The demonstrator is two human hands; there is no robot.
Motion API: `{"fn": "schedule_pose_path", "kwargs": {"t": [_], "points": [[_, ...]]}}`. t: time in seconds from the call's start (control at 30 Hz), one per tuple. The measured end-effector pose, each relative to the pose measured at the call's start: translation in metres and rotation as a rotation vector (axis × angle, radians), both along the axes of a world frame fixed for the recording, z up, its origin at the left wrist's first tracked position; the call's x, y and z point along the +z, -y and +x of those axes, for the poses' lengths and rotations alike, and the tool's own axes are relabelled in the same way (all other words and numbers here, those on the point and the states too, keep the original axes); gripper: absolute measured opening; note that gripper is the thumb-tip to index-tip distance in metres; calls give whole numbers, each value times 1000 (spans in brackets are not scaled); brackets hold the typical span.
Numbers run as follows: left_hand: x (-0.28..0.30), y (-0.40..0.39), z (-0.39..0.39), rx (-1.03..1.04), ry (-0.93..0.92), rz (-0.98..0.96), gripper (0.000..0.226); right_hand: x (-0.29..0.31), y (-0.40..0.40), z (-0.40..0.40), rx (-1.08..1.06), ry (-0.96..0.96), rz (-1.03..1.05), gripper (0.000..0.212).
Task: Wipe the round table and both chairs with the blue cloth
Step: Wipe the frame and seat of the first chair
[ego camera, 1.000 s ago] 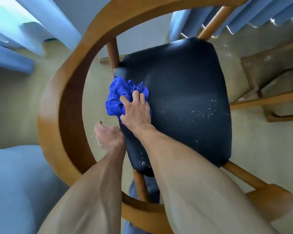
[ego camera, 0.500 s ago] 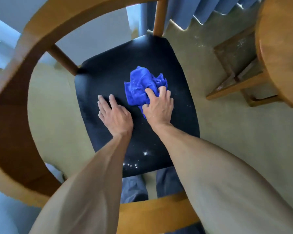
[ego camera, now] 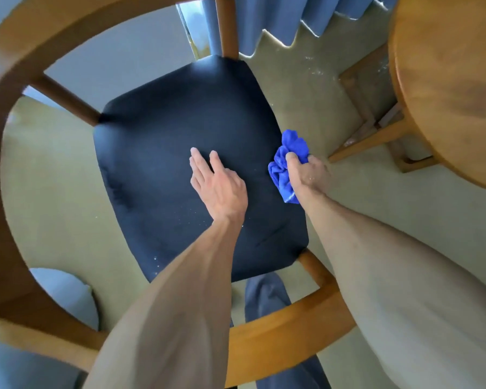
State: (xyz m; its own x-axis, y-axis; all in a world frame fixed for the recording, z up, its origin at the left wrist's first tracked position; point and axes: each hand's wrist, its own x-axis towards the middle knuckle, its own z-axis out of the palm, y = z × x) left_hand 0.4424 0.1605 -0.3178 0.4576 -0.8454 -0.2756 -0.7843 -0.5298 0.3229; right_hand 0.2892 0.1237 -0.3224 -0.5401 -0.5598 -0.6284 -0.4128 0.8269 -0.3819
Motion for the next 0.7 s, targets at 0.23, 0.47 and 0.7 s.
{"fn": "schedule_pose_path", "kwargs": {"t": [0.23,0.47,0.7], "points": [[-6,-43,74,403,103,124,56,-10,-9,18,-102,75,-117,34],[-3,-90,175,1017,-17,234,47,-4,-26,59,-63,-216,-225,40],[1,-102,191,889,-222,209,54,11,-47,128,83,-404,-307,39]]}}
